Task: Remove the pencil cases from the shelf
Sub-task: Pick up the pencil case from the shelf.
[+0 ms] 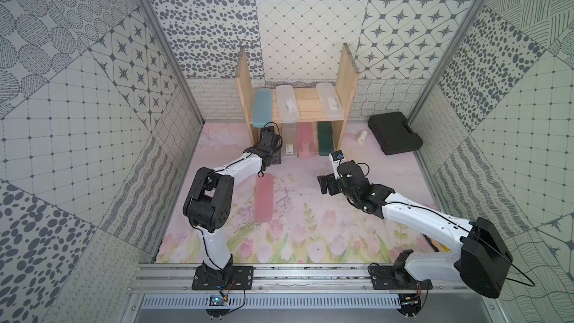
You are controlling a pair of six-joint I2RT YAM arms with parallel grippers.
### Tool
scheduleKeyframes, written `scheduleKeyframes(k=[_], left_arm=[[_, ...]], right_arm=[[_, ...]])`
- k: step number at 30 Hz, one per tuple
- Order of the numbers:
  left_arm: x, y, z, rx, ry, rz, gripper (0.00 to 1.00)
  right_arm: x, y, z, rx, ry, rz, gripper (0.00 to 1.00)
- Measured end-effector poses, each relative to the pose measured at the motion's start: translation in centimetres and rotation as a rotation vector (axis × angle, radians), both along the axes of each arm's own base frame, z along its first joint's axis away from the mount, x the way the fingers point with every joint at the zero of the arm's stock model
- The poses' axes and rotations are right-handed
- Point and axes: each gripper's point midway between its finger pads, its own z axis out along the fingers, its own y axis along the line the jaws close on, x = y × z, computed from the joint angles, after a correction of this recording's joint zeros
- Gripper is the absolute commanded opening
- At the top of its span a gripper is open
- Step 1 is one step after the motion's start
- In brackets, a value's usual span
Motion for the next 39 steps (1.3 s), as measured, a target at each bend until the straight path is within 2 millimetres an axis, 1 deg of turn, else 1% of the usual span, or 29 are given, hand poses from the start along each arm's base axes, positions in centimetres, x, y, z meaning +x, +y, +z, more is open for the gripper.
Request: scheduleKeyframes(k=[7, 11, 15, 17, 22, 24, 30, 39], left_arm=[[0.4, 0.4, -0.1, 0.000, -0.004, 0.008, 0.75], [0.6, 0.4, 0.0, -0.001, -0.008, 0.010, 0.72], [0.5, 0.5, 0.0, -0.004, -0.011, 0.010, 0.70], [0.0, 0.6, 0.1, -0.006, -0.010, 0.011, 0.70], [-2.1, 0.9, 0.5, -0.010, 0.005, 0.012, 0.69], [-3.3, 0.9, 0.7, -0.011, 0.012, 0.008, 0.66], [-7.0, 0.5, 1.3, -0.026, 0.023, -0.007, 0.65], [-12.9, -0.3, 2.8, -0.065, 0.014, -0.030, 0.65]], right_arm=[[0.0, 0.0, 0.0, 0.002, 0.002, 0.001, 0.98], [0.0, 0.0, 0.0, 0.003, 0.002, 0.003, 0.98], [0.0, 0.0, 0.0, 0.003, 0.003, 0.004, 0.98], [0.0, 0.0, 0.0, 0.003, 0.003, 0.004, 0.98], [0.0, 0.0, 0.0, 0.004, 0.003, 0.004, 0.98], [0.0, 0.0, 0.0, 0.004, 0.004, 0.004, 0.98], [-0.1, 0.1, 0.0, 0.006, 0.005, 0.007, 0.98], [-0.1, 0.1, 0.0, 0.010, 0.007, 0.007, 0.98]])
